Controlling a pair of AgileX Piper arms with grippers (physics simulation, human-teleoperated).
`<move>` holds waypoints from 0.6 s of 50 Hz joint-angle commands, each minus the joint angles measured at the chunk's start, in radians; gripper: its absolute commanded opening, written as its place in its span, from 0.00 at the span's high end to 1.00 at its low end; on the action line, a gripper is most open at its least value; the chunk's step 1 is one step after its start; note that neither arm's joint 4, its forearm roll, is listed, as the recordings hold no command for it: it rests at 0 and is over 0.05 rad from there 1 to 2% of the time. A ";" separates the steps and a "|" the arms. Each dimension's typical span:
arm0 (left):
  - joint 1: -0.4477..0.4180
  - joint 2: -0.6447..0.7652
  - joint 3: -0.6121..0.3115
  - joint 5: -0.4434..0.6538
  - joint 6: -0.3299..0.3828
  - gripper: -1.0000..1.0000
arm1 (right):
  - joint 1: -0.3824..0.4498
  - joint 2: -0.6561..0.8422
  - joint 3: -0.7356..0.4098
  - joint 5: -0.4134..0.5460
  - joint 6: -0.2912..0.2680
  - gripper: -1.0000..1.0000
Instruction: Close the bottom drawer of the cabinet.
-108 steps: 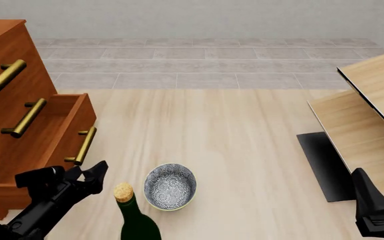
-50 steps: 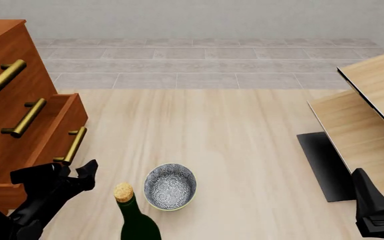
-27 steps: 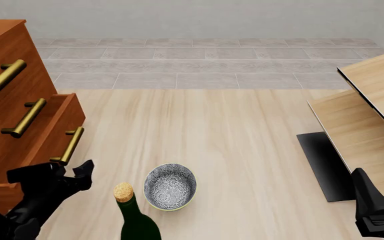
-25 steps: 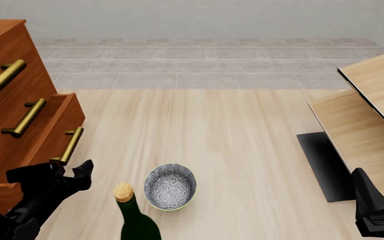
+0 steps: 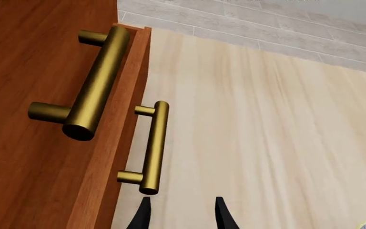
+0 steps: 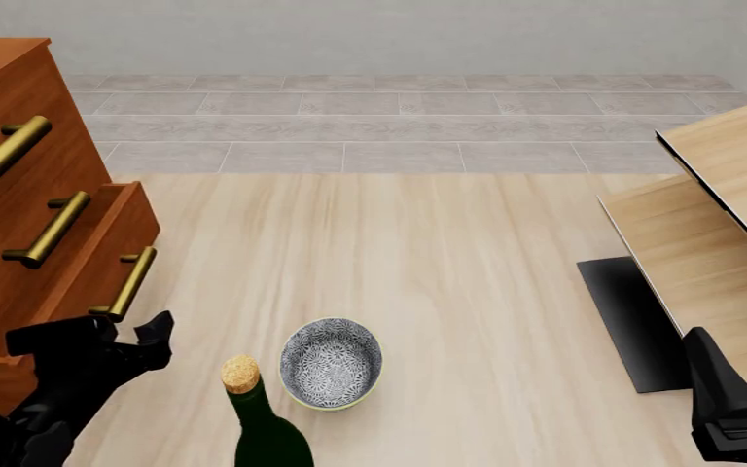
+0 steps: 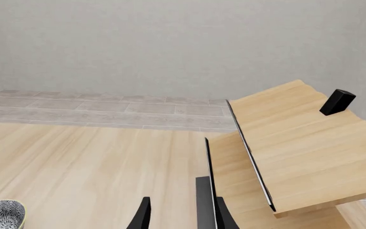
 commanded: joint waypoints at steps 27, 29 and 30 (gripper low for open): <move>0.065 0.062 -0.026 -0.028 0.066 0.00 | 0.002 -0.010 -0.001 0.008 -0.006 0.00; 0.068 0.063 -0.027 -0.026 0.069 0.00 | 0.002 -0.009 -0.001 0.007 -0.006 0.00; 0.069 0.058 -0.028 -0.019 0.073 0.00 | 0.002 -0.009 -0.001 0.007 -0.006 0.00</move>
